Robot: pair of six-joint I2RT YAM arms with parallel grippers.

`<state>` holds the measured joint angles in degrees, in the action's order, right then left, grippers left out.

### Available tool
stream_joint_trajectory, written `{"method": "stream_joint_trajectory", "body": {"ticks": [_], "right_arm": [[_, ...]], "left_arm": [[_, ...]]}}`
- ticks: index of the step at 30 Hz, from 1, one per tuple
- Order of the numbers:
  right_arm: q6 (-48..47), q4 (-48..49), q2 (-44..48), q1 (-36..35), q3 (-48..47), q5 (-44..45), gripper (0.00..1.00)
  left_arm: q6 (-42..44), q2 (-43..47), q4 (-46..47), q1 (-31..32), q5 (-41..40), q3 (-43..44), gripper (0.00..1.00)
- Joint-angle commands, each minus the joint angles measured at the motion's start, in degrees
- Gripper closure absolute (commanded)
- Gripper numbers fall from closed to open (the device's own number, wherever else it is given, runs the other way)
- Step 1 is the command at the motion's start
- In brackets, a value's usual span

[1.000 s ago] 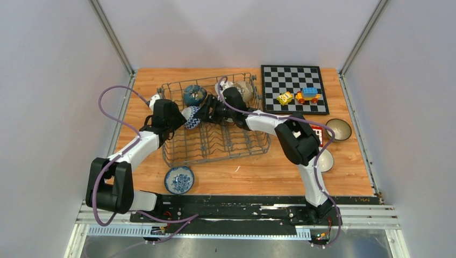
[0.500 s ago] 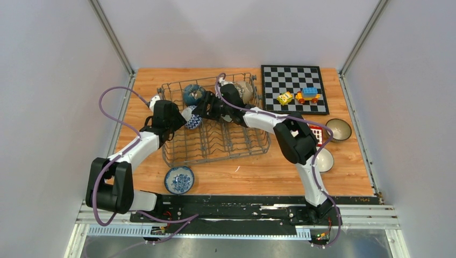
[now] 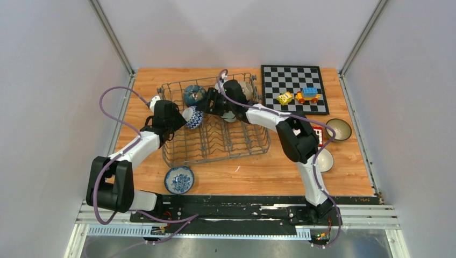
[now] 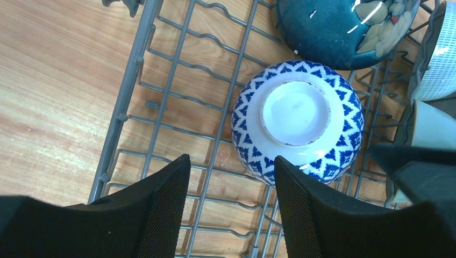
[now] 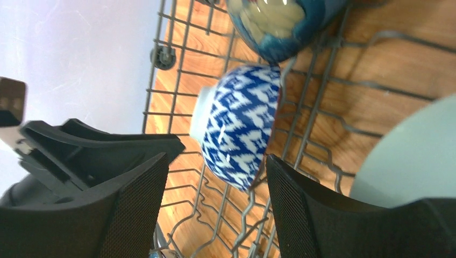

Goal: Unload the bowls from the dish rack
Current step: Pick up the bowl from the dish rack.

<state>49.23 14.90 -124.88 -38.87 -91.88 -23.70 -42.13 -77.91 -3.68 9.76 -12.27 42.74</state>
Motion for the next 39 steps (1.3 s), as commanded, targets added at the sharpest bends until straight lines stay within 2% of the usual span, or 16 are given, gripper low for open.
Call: {"method": "stream_joint_trajectory", "body": {"ticks": [1,9,16,21,30,39], "right_arm": [[-1.62,-1.25,-3.45,0.8,-5.46,-4.19,0.31],[-1.53,-4.17,-5.64,0.34,-8.44,-5.87,0.33],[-3.24,-4.02,-1.37,0.29,-2.5,-0.8,0.28],[-3.32,-5.4,-1.97,0.26,-2.66,-1.18,0.28],[1.66,3.33,-4.27,-0.03,-3.72,-7.19,0.41],[4.94,5.66,-6.27,-0.55,-5.72,-10.15,0.42]], "left_arm": [[0.47,-1.39,0.3,-0.62,-1.26,1.62,0.39],[0.3,-2.43,0.83,-0.62,-0.96,1.64,0.39],[0.22,-2.72,1.18,-0.62,-0.78,1.49,0.39],[-0.14,-3.22,1.57,-0.62,-0.23,1.39,0.4],[-0.38,-4.14,2.34,-0.62,0.73,1.12,0.42],[-0.28,-4.18,2.67,-0.62,0.89,0.68,0.43]]}}
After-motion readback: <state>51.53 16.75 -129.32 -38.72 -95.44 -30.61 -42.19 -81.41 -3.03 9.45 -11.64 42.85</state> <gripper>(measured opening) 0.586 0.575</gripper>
